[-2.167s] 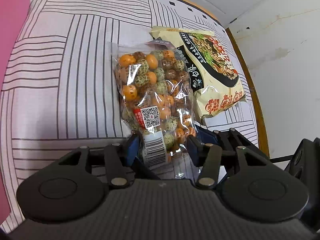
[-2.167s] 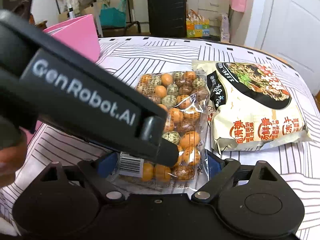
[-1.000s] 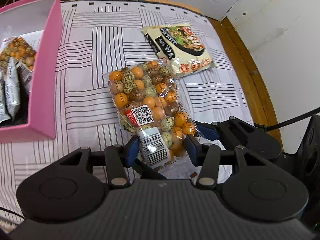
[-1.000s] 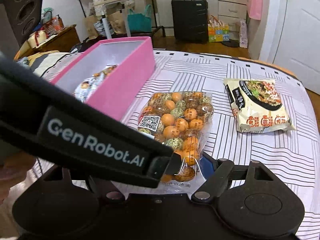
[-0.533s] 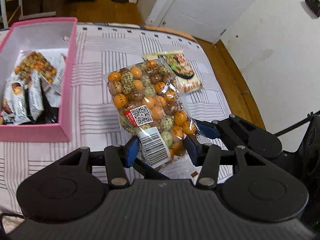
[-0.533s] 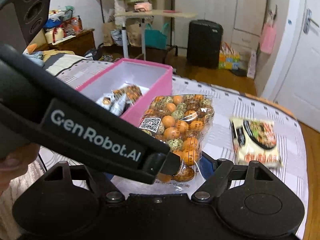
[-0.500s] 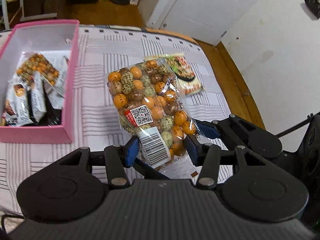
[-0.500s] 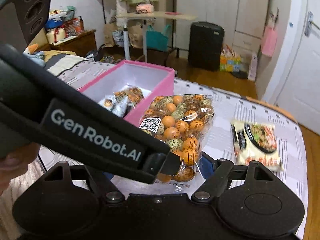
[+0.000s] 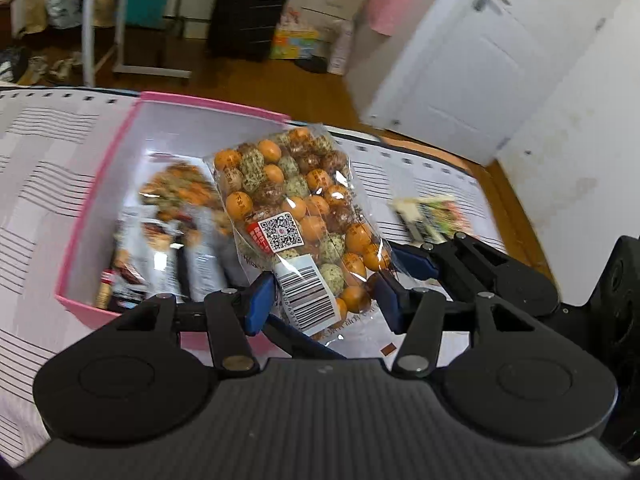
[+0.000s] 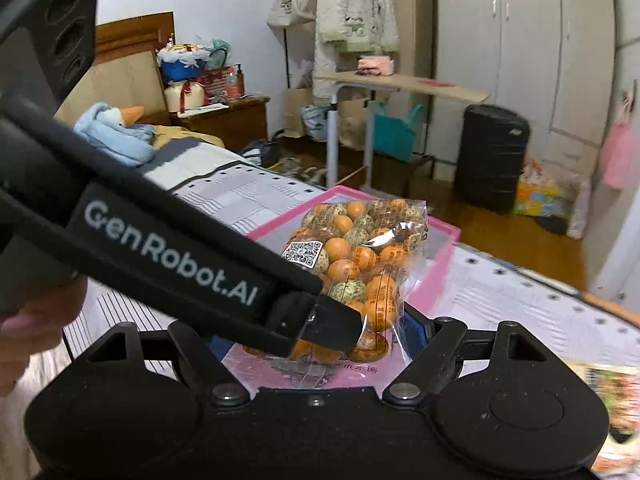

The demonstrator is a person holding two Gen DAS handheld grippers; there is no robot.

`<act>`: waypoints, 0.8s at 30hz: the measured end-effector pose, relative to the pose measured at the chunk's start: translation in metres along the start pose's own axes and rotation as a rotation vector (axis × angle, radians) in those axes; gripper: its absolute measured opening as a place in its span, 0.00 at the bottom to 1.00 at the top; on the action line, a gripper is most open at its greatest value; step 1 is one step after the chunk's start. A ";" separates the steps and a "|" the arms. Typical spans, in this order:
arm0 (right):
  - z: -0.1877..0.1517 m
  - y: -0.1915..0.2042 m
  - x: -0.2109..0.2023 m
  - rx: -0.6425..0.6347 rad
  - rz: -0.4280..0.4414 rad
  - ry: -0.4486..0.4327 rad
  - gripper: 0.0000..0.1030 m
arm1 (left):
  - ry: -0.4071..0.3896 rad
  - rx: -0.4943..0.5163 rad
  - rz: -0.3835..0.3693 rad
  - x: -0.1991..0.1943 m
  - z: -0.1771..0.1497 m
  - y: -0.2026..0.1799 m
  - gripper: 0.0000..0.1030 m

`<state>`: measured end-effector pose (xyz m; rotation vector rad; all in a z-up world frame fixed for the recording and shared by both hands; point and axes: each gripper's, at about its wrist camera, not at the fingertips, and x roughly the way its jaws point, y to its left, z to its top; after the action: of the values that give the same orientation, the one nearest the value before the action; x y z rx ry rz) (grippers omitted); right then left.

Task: Organize snacks
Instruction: 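Lower the quail egg bag into the pink box and open the left tool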

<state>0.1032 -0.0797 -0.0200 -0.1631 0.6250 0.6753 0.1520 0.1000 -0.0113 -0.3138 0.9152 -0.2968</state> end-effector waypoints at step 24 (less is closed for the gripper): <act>0.001 0.001 0.036 0.029 0.022 0.089 0.90 | -0.011 -0.074 0.074 0.013 -0.003 0.050 0.56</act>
<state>0.1246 -0.0593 -0.0401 -0.1604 0.7229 0.6823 0.1626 0.1404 -0.0423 -0.3486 0.9265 -0.1932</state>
